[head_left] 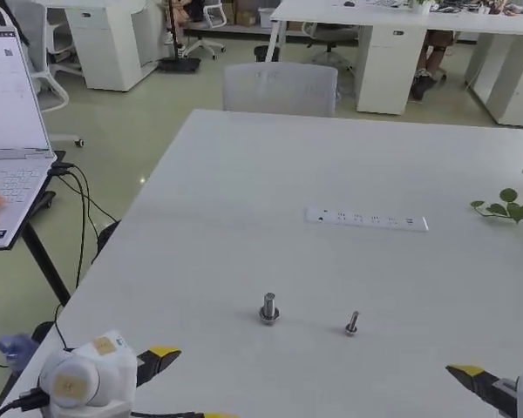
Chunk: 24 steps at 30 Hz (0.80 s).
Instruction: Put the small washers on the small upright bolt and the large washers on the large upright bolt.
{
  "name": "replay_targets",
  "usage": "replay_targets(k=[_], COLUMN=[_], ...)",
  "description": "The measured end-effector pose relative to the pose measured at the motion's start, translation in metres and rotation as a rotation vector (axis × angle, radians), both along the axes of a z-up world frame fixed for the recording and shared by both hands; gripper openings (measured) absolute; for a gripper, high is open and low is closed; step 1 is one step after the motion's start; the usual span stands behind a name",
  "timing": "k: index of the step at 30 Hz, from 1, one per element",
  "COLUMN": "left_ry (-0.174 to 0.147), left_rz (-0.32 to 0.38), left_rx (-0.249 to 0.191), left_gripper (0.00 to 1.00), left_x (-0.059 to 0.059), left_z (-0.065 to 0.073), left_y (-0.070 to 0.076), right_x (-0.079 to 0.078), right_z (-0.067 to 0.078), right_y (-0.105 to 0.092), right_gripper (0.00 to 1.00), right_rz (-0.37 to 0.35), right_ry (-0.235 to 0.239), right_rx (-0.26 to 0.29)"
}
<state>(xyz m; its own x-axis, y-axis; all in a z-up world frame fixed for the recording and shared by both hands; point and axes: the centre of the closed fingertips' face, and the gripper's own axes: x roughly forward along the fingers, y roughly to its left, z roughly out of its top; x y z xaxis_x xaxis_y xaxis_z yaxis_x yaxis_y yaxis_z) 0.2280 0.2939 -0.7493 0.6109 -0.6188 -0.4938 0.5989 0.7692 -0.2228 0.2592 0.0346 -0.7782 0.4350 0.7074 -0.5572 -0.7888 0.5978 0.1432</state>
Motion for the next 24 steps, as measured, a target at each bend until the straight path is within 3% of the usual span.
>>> replay_targets(k=[5, 11, 24], left_ry=[0.005, -0.001, 0.000], left_rz=[0.010, 0.005, -0.002], left_rx=[-0.003, -0.005, 0.004], left_gripper=[0.83, 0.83, 0.84], left_x=[-0.003, -0.007, -0.005], left_z=[-0.002, -0.001, -0.003], left_y=[-0.001, -0.004, -0.006], right_x=[-0.010, -0.010, -0.008], right_z=[-0.009, 0.007, 0.012], right_y=[-0.001, 0.005, 0.011], right_gripper=[0.99, 0.99, 0.99], right_rz=[0.035, -0.013, -0.032], right_ry=[0.014, 0.017, 0.046], right_rx=[-0.036, 0.038, 0.071])
